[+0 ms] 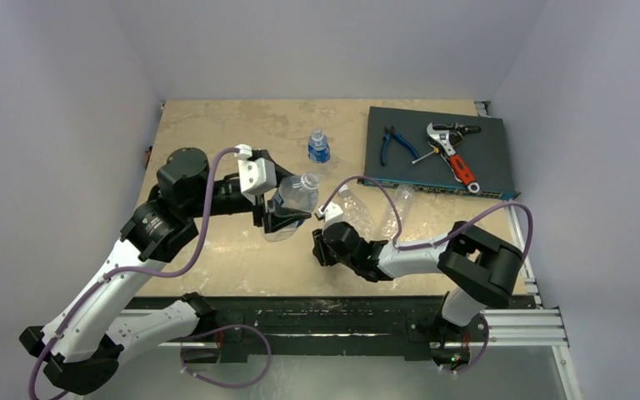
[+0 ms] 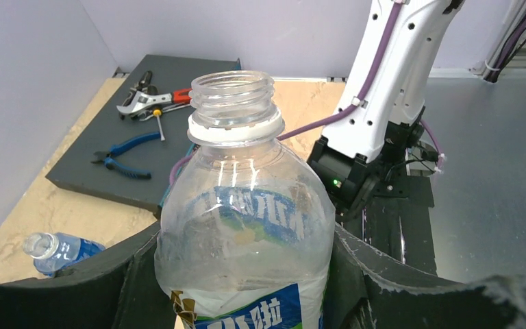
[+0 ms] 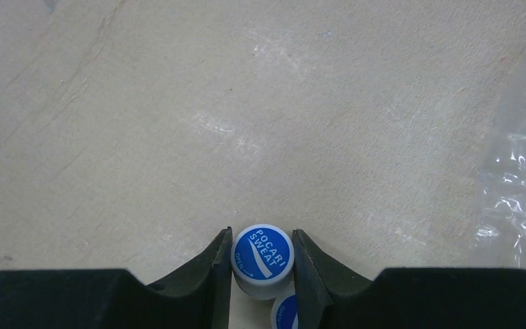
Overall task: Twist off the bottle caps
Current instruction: Place the bottle cap at the center of the board.
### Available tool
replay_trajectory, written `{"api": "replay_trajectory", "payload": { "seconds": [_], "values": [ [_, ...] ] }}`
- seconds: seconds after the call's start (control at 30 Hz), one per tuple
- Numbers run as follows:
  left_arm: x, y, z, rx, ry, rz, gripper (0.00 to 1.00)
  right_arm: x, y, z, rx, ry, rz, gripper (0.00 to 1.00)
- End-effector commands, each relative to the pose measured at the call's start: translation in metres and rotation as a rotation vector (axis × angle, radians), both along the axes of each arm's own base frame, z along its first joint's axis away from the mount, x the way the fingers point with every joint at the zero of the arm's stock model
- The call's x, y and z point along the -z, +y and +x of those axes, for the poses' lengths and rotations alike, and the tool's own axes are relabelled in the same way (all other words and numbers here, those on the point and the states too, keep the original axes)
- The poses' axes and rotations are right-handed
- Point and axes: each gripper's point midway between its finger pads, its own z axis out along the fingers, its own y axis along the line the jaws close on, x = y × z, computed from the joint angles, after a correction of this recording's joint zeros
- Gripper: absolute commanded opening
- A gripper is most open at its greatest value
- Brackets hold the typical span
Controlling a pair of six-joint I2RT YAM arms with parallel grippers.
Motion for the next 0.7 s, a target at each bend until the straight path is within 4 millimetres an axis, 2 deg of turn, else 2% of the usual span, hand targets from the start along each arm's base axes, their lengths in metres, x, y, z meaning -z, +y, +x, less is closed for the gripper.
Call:
{"api": "replay_trajectory", "payload": {
  "seconds": [0.0,0.1,0.2,0.3,0.37,0.43,0.5,0.57,0.67],
  "values": [
    [-0.031,-0.003,-0.005,0.021,-0.042,-0.074,0.0,-0.001,-0.002,0.001,0.054,-0.025,0.016,0.23],
    [-0.031,-0.003,-0.003,0.015,-0.04,-0.074,0.0,-0.003,-0.001,0.001,0.063,-0.023,0.018,0.38],
    [-0.033,-0.003,-0.002,0.01,-0.039,-0.075,0.0,-0.012,-0.002,0.003,0.074,-0.031,0.023,0.49],
    [-0.033,-0.003,-0.001,0.007,-0.04,-0.074,0.0,-0.035,-0.001,0.005,0.065,-0.061,0.047,0.58],
    [-0.033,-0.003,-0.001,0.005,-0.039,-0.073,0.0,-0.056,0.002,0.006,0.053,-0.087,0.072,0.6],
    [-0.033,-0.003,-0.001,0.004,-0.038,-0.075,0.0,-0.084,0.002,0.007,0.043,-0.12,0.106,0.6],
    [-0.033,-0.002,0.001,-0.007,-0.039,-0.075,0.0,-0.122,0.002,0.006,0.024,-0.163,0.169,0.61],
    [-0.032,-0.001,0.004,-0.031,-0.038,-0.073,0.0,-0.169,0.001,-0.001,-0.017,-0.217,0.258,0.61],
    [-0.029,0.002,0.008,-0.066,-0.018,-0.073,0.0,-0.244,-0.005,-0.021,-0.117,-0.294,0.394,0.65]
  ]
}}
